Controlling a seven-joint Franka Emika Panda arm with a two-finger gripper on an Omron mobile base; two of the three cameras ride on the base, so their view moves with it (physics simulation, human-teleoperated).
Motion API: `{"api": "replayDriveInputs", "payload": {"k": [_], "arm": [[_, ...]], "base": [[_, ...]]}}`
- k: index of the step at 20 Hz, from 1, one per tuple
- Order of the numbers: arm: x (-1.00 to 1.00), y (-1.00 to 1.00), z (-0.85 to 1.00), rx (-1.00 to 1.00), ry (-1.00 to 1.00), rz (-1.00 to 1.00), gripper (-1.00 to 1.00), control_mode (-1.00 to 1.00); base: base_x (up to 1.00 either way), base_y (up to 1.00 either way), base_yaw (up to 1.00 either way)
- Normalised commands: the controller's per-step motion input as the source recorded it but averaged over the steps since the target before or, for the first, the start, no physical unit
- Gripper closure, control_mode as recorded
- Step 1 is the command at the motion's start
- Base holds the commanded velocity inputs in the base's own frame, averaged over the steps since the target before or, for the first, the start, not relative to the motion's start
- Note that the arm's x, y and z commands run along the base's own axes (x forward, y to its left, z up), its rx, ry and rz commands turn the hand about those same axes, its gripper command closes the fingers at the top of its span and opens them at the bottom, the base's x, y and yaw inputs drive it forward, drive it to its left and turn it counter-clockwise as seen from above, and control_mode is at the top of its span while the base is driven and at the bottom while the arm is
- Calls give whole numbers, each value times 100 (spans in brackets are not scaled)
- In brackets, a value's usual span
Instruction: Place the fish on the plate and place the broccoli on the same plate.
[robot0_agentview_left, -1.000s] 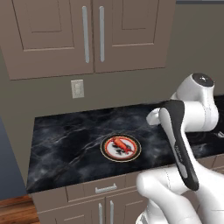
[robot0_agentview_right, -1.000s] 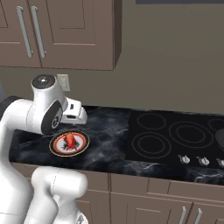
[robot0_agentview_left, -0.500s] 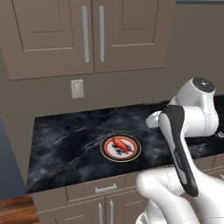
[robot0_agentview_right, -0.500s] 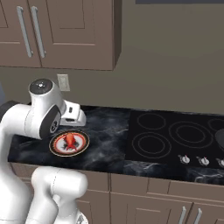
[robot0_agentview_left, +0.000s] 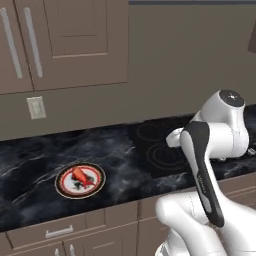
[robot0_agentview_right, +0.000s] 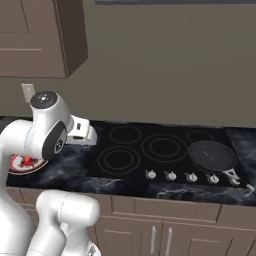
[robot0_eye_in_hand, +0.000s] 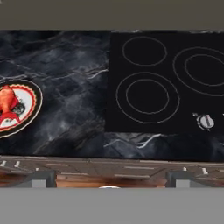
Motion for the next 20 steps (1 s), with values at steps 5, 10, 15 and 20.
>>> {"api": "replayDriveInputs", "payload": {"k": [5,10,15,20], "arm": [[0,0,0,0,0,0,-100,100],[0,0,0,0,0,0,-100,100],[0,0,0,0,0,0,-100,100],[0,0,0,0,0,0,-100,100]], "base": [[-1,-100,-15],[0,-100,-10],[0,-100,-1],[11,-100,-1]]}}
